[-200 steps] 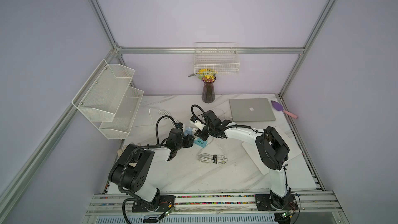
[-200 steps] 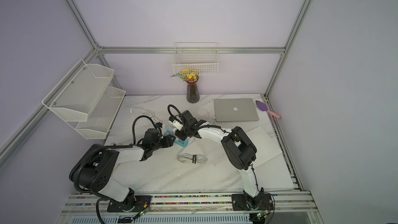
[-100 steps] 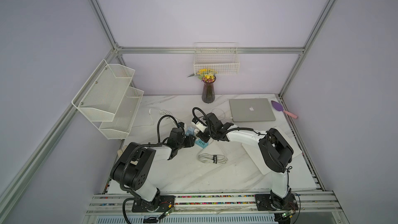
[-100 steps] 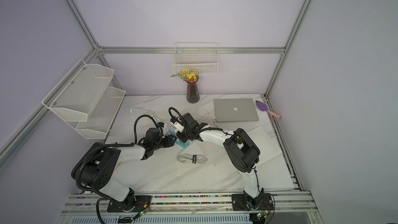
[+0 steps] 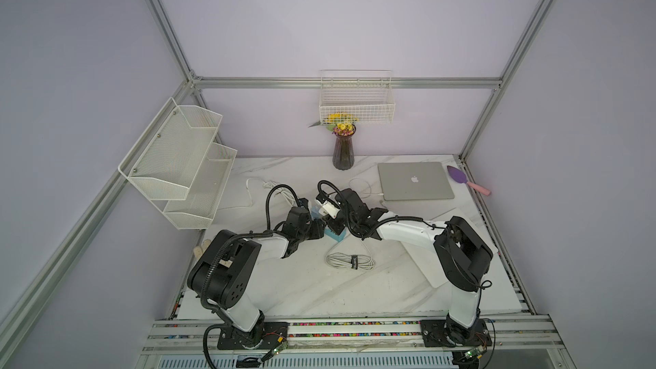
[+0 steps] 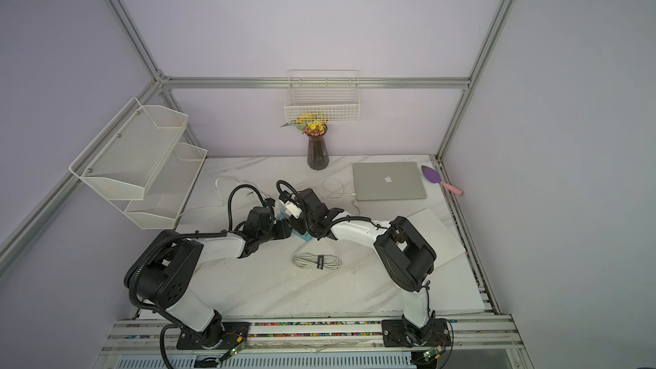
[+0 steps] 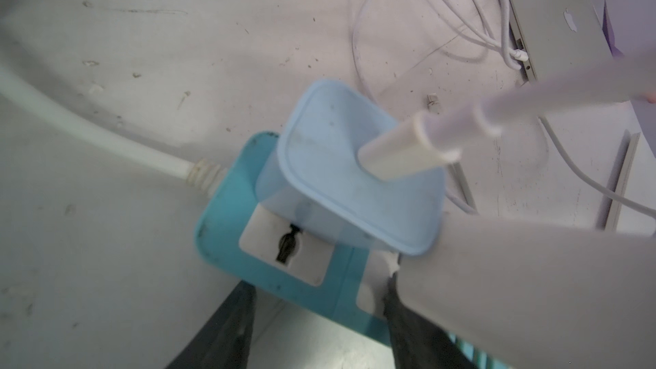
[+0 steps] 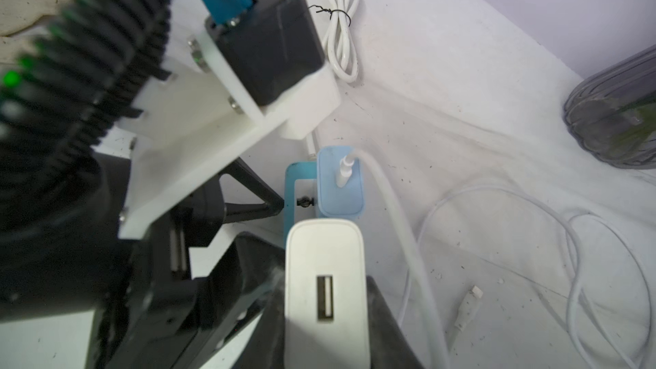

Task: Unplug the laptop charger
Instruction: Remove the plug from the socket.

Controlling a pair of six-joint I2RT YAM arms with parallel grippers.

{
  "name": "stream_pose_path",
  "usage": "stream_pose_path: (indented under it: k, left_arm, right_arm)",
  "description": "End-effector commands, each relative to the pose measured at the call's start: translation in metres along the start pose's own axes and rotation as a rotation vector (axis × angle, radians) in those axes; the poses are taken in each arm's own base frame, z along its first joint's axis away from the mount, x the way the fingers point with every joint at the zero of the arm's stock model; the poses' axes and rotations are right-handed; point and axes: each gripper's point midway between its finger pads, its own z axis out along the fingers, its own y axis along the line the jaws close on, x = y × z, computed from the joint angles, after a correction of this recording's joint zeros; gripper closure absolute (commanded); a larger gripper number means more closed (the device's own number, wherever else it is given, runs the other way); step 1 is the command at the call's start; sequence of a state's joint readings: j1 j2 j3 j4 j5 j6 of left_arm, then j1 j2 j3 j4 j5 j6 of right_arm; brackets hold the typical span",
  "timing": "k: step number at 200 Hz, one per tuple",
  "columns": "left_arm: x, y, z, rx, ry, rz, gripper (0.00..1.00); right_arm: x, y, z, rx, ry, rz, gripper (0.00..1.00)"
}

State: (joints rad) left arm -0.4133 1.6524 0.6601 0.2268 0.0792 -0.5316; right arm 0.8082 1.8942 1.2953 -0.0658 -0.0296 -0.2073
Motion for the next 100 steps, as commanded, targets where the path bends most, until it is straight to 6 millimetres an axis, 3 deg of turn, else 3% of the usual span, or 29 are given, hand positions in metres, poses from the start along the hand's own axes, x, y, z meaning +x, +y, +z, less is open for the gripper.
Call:
stream_pose_path:
  k: [1, 27, 62, 84, 100]
  left_arm:
    - [0.084, 0.056, -0.001, -0.231, 0.272, 0.013, 0.41]
    - [0.082, 0.056, -0.003, -0.233, 0.263, 0.013, 0.41]
    - [0.078, 0.054, -0.002, -0.224, 0.256, 0.020, 0.40]
    - [0.066, 0.048, -0.006, -0.210, 0.221, 0.032, 0.38]
    - [0.051, 0.041, -0.015, -0.192, 0.167, 0.035, 0.34]
  right_arm:
    - [-0.042, 0.004, -0.024, -0.031, -0.091, -0.013, 1.00]
    - [-0.033, 0.012, -0.050, -0.099, -0.014, 0.003, 1.00]
    - [-0.016, 0.008, -0.076, -0.108, 0.053, 0.061, 1.00]
    - [-0.029, 0.002, -0.102, -0.106, -0.018, 0.123, 1.00]
    - [-0.045, -0.019, -0.131, -0.045, -0.129, 0.217, 1.00]
